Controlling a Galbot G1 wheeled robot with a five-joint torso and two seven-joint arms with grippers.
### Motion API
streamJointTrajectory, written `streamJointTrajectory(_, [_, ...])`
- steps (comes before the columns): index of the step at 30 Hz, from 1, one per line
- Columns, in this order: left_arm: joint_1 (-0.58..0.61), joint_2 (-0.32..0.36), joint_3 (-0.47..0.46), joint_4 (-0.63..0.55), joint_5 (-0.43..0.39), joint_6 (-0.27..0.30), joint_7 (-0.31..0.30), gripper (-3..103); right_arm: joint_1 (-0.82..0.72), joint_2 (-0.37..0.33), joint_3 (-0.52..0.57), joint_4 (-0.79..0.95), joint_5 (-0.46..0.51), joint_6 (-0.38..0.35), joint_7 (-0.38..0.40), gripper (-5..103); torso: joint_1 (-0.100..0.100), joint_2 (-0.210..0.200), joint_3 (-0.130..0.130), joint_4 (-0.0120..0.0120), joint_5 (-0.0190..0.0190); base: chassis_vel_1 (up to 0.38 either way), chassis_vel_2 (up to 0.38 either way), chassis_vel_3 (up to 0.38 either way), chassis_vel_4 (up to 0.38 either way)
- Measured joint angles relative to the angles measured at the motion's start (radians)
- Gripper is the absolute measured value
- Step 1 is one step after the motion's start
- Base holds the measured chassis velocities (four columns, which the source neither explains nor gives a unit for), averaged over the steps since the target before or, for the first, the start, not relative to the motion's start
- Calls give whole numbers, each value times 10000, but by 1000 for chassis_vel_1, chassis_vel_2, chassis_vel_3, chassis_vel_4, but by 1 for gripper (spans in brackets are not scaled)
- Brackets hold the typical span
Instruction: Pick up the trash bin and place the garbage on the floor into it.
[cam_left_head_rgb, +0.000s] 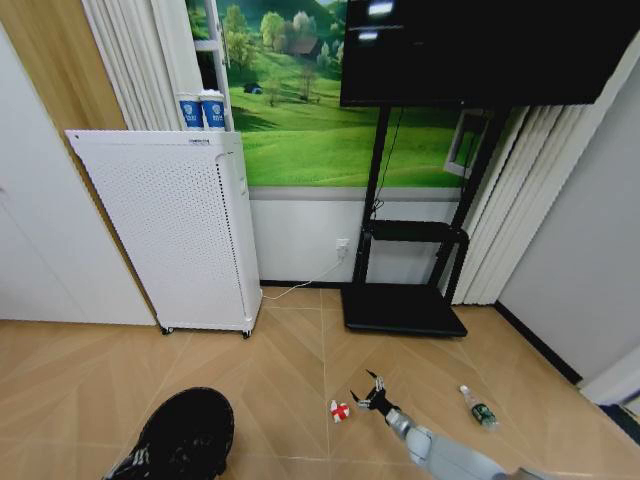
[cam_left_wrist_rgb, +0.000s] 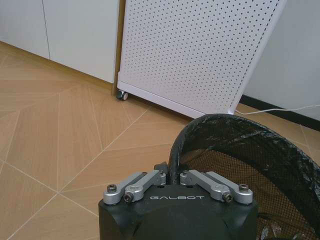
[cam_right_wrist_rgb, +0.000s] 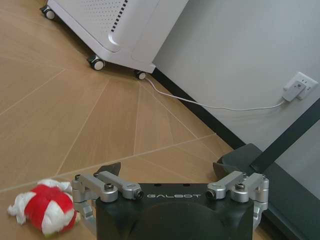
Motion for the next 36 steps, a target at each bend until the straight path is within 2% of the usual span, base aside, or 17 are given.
streamJointTrajectory(2, [-84, 32, 41, 86, -29, 0, 1, 7, 35, -163, 38, -110, -524, 81, -74, 100, 0, 0, 0, -3, 1, 0, 0, 0, 0])
streamJointTrajectory(6, [-148, -8, 126, 137, -42, 0, 17, 7, -11, -366, 78, -151, -883, 146, -111, 100, 0, 0, 0, 0, -1, 0, 0, 0, 0])
streamJointTrajectory(10, [-189, -59, 198, 182, -15, 0, 24, 7, -104, -397, 143, -290, -1334, 240, -129, 100, 0, 0, 0, -2, 1, 0, 0, 0, 0])
streamJointTrajectory(13, [-232, -100, 272, 215, 2, -1, 35, 7, -186, -362, 249, -529, -2051, 394, -131, 100, -1, 0, -1, -2, 1, 0, 0, 0, 0])
streamJointTrajectory(18, [-266, -94, 289, 246, 3, -3, 40, 7, -239, -329, 175, -652, -2471, 542, -144, 100, 0, 0, -1, -1, 0, 0, 0, 0, 0])
streamJointTrajectory(22, [-256, -90, 288, 232, -10, -12, 46, 7, -252, -99, 150, -970, -3113, 777, -122, 100, 0, 0, -1, 0, 1, 0, 0, 0, 0])
streamJointTrajectory(23, [-231, -88, 283, 205, -15, -12, 49, 7, -254, 3, 70, -1176, -3545, 907, -110, 100, 0, 0, -1, 0, -1, 0, 0, 0, 0])
streamJointTrajectory(29, [-222, -107, 276, 138, -80, -13, 51, 7, -92, 395, -354, -1500, -4049, 1049, -33, 100, 0, 1, 0, -3, 0, 0, 0, 0, 0])
streamJointTrajectory(36, [-180, -156, 307, 111, -92, -23, 108, 7, 471, 1838, -1261, -2511, -4212, 1167, -107, 100, 0, 1, 0, 4, -2, 0, 0, 0, 0])
